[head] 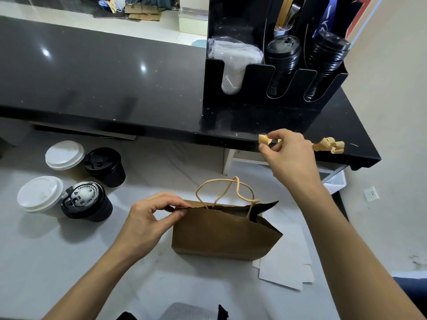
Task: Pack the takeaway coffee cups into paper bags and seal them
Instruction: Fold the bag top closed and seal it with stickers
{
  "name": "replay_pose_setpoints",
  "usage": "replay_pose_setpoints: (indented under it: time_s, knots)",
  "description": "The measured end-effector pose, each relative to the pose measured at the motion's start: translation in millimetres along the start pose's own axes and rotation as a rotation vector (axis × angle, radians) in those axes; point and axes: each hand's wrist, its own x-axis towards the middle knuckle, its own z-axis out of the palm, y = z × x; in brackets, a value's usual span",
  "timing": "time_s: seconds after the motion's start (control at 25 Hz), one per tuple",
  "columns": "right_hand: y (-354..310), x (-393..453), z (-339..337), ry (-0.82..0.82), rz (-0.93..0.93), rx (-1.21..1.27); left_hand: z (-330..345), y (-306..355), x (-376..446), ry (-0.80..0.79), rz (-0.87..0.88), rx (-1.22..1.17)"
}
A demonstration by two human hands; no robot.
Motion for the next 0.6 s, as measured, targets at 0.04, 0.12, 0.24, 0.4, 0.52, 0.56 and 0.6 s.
replay_pose_setpoints:
  time_s: [0.04,0.12,0.24,0.4,0.52,0.56,0.6]
  knots:
    - [-2,6,3,-0.002,0.025,-0.041,-1,-1,0,-0.002,0.002,0.000]
    - [-3,15,6,0.009,0.074,-0.081,-1,-2,-1,-0.004,0.007,0.007]
    - [-6,21,1,-0.003,0.097,-0.068,-1,-1,-2,-0.002,0.005,0.002]
    - [-9,21,-8,0.011,0.056,0.005,-1,-2,-2,0.002,0.001,0.001]
    - [-7,22,-11,0.047,0.025,0.062,0,-3,-2,0.002,0.000,-0.001]
    - [-5,21,-11,0.064,0.011,0.062,0,-3,-3,0.001,-0.001,-0.002]
    - [-4,19,-11,0.085,-0.004,0.064,-1,-3,-3,0.001,-0.002,-0.004]
